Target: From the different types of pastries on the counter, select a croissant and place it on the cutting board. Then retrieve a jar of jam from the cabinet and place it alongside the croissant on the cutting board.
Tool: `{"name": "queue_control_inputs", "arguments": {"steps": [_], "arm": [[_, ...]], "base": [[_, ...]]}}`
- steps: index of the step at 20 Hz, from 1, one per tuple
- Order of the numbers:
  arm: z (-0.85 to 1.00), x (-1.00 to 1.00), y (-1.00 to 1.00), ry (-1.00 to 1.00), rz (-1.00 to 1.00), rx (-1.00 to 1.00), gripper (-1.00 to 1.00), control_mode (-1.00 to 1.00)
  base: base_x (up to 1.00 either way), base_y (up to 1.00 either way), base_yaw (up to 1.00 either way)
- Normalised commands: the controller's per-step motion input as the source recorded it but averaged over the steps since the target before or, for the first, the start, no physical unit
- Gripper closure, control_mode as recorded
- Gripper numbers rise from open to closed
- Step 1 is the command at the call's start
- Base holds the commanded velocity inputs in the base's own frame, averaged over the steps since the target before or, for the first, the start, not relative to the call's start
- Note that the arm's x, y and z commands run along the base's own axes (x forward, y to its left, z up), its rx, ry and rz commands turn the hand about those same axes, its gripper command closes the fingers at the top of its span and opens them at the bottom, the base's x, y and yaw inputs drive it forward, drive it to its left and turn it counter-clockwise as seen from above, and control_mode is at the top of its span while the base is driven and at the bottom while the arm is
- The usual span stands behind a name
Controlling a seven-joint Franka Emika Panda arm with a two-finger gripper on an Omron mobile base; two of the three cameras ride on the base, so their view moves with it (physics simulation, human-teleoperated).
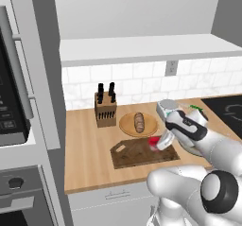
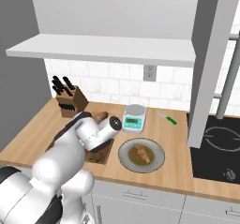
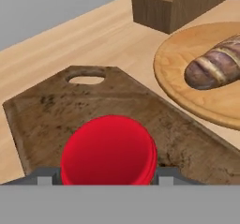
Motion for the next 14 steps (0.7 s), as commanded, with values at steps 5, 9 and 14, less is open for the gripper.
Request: {"name": "queue_control_inputs", "arguments": {"steps": [5,9,14], "arm": [[-0.25,0.10,0.38,-0.12,0.00,0.00,1.00,-1.00],[-0.06,0.00,0.00,0.00,0.00,0.00,1.00,-1.00],[-0.47,0.00,0.00,0.00,0.00,0.00,1.00,-1.00]], "base": [[0.00,0.00,0.00],[0.00,0.00,0.00],[0.00,0.00,0.00]]}}
